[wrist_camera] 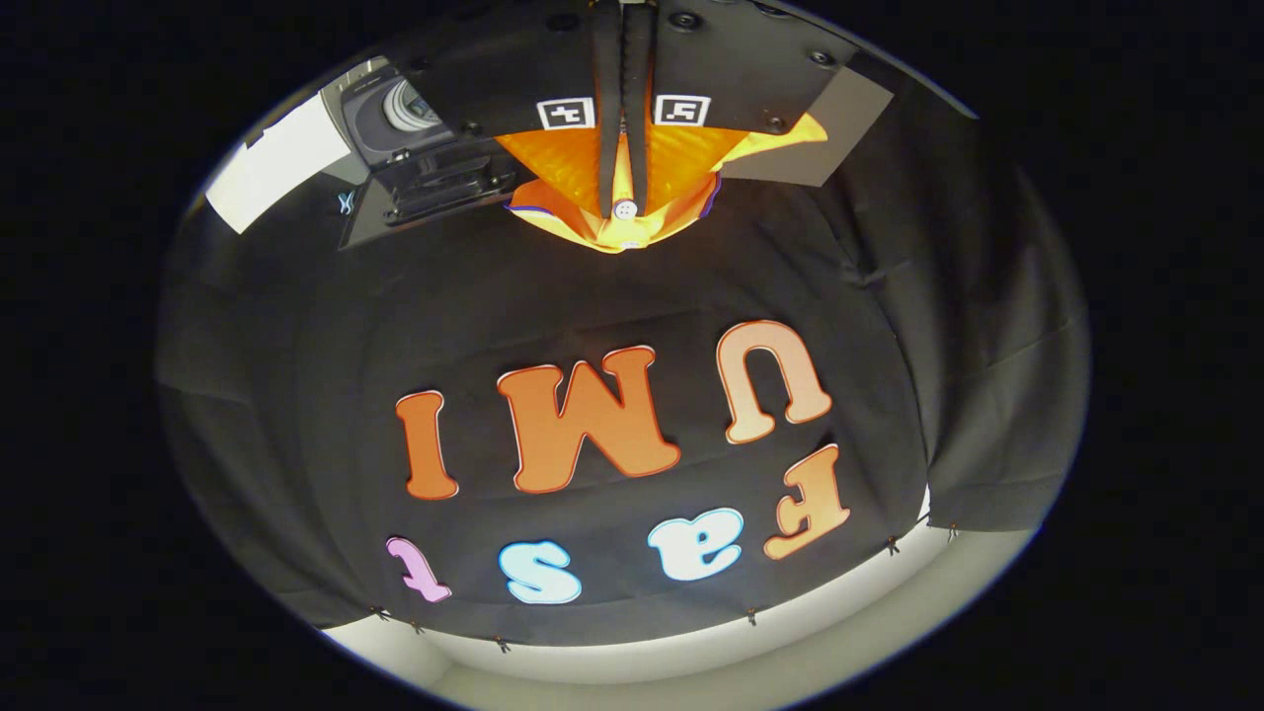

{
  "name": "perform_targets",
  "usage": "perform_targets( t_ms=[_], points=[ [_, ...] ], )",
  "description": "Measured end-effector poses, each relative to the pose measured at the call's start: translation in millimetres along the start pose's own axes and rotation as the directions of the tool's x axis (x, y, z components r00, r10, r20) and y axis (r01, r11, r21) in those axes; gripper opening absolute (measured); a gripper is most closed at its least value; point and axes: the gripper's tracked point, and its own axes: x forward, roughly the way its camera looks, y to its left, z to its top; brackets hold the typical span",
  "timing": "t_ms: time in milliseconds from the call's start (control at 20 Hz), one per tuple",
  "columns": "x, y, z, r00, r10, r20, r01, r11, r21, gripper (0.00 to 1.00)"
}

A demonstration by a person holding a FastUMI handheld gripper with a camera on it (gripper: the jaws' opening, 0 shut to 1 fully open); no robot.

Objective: Put the clothes into the washing machine and then close the washing machine lid.

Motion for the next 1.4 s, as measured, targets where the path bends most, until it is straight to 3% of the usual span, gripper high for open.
perform_targets(
  t_ms=[550, 1100, 1400],
  points=[
    [-14.6, -116.9, 60.2, 0.998, 0.046, 0.052, -0.045, 0.999, -0.026, 0.08],
    [18.5, -170.4, 42.5, 0.994, 0.105, -0.012, -0.105, 0.990, -0.089, 0.08],
    [23.0, -202.4, 43.3, 0.997, 0.075, -0.002, -0.074, 0.993, -0.096, 0.08]
  ],
)
